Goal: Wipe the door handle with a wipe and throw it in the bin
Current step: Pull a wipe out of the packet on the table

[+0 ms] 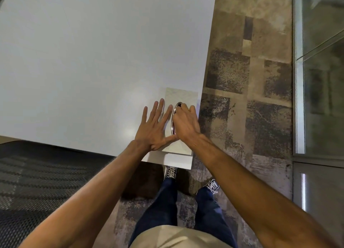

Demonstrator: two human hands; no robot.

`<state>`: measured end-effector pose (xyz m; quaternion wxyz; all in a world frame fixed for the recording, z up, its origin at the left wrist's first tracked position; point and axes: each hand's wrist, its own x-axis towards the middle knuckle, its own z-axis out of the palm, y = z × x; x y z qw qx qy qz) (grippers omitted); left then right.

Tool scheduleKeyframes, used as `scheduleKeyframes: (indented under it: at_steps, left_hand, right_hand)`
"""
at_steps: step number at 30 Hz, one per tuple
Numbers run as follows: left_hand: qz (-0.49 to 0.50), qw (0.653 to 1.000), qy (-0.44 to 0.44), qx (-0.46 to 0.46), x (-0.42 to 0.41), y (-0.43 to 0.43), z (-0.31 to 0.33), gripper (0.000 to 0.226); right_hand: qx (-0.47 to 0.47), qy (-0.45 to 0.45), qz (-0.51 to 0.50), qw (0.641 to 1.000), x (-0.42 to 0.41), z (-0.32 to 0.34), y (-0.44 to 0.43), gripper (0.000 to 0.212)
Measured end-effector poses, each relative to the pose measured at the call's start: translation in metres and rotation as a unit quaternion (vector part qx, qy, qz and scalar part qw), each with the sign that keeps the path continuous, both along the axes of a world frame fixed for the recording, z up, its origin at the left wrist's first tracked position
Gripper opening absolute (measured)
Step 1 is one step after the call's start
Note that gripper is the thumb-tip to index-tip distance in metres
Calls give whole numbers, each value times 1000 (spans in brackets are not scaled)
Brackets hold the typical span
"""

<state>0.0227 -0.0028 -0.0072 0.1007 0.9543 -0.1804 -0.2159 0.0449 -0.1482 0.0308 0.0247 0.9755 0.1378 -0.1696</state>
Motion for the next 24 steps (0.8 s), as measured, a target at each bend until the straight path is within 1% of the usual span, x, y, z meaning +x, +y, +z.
scheduleKeyframes:
  at_steps: [4,7,10,13,14,15,18,19,20,22,23,24]
  left_hand:
    - [-1,1000,-4,-1,0,1,0,109]
    - [-6,1000,-8,6,1,1,-2,111]
    - [-8,1000,-9,11,1,1,-3,113]
    - [-14,1000,-22,15,1,0,-3,115]
    - [-15,999,-25,15,1,0,-2,115]
    - [-14,999,-26,14,1,-1,-2,116]
    - [-13,1000,-22,18,1,-1,0,115]
    - [-14,999,-23,21,1,-1,1,114]
    - [-16,999,-25,22,1,0,1,113]
    - [-20,999,-25,22,0,0,2,112]
    - [-20,999,-26,22,0,-1,2,112]
    - [-20,999,-28,24,-1,-1,2,111]
  right_hand:
    - [35,0,-3,999,0,-1,-4,27]
    - [82,-15,-1,997,-3,0,-13,23]
    - [132,-28,-22,991,-7,3,-25,17]
    - [249,-26,-66,966,-13,11,-34,6]
    - [285,-19,-88,954,-15,14,-36,8]
    - [311,-14,-107,944,-17,17,-39,10]
    - [361,-7,-145,921,-24,18,-45,6]
    - [370,-2,-147,917,-26,17,-46,9]
    - [365,5,-142,920,-28,16,-46,16]
    - [310,-2,-103,945,-31,11,-47,45]
    - [282,-11,-83,956,-32,7,-47,56]
    - [266,-22,-69,961,-32,5,-46,58]
